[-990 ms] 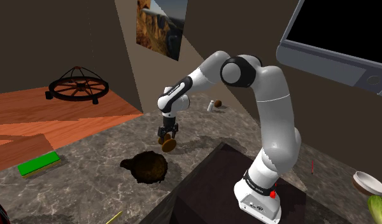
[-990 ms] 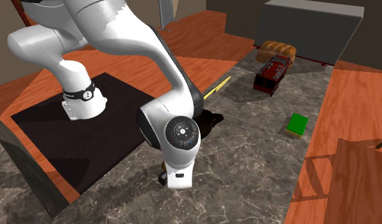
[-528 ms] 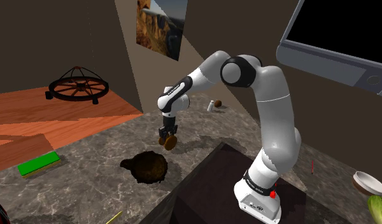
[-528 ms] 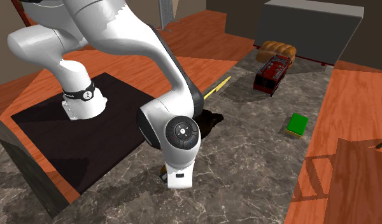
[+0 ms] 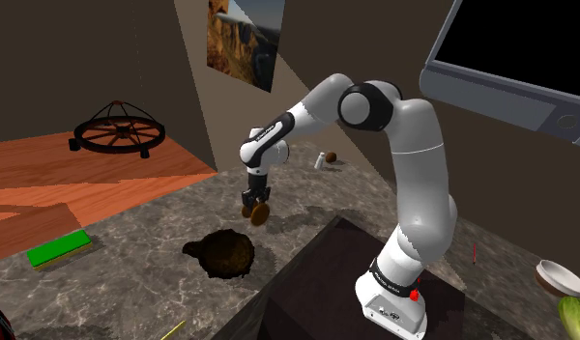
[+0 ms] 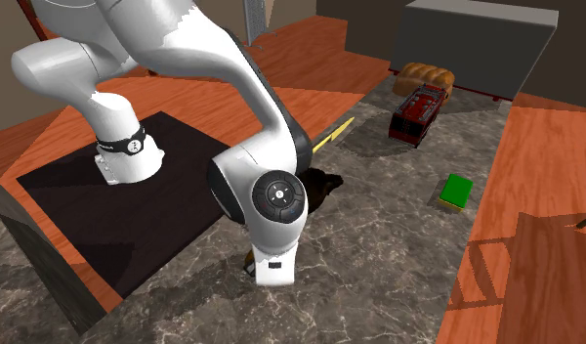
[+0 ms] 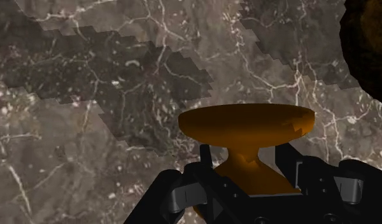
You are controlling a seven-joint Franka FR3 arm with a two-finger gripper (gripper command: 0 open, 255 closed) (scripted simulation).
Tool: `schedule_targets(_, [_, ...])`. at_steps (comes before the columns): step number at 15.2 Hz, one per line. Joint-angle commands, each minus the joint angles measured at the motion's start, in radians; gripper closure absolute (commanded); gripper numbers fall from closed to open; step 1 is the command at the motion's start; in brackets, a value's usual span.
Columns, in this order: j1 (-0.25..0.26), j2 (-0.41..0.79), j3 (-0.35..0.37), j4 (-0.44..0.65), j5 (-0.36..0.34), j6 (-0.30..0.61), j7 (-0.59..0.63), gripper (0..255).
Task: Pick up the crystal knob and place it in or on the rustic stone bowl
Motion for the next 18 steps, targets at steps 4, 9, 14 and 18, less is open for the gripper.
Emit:
schedule_targets(4, [0.003, -0.057, -0.004, -0.010, -0.008, -0.046, 0.012, 255])
schedule_targets(9, [0.005, -0.110, -0.009, -0.015, -0.016, -0.093, 0.023, 255])
schedule_targets(14, [0.006, -0.160, -0.012, -0.015, -0.024, -0.143, 0.034, 255])
schedule_targets(18, [0.007, -0.198, -0.015, -0.011, -0.031, -0.184, 0.043, 255])
